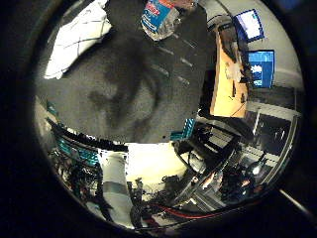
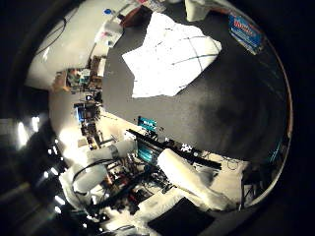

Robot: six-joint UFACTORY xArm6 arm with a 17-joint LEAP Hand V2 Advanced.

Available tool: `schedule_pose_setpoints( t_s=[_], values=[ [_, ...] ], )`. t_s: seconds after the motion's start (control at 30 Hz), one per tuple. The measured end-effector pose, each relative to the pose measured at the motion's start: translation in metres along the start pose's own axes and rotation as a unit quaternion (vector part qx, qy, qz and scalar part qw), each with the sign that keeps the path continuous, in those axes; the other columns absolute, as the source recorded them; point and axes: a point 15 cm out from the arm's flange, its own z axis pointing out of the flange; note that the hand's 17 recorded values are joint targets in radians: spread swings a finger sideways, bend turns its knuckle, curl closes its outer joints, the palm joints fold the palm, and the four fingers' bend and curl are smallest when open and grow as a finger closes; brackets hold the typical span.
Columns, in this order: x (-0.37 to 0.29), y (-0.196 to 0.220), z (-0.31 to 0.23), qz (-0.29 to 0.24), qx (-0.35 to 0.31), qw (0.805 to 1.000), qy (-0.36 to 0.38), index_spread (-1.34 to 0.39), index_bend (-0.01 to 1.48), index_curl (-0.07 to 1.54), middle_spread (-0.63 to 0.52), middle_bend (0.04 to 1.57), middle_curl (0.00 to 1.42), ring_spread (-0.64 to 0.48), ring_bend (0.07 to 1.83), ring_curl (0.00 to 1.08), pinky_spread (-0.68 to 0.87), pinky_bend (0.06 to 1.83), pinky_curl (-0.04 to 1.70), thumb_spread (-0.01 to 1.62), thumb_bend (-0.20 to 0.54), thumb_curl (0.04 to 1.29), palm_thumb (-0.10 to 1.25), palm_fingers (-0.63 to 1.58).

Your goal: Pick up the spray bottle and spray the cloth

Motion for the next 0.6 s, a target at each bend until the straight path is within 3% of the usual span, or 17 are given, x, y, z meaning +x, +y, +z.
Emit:
schedule_pose_setpoints(
  t_s=[0.6],
  values=[
    [-0.010,0.007,-0.021,0.004,0.026,1.000,-0.012,-0.39,0.25,0.37,0.08,0.18,0.29,0.20,0.17,0.13,0.40,0.20,0.33,1.20,-0.017,0.28,0.54,0.07]
  ],
)
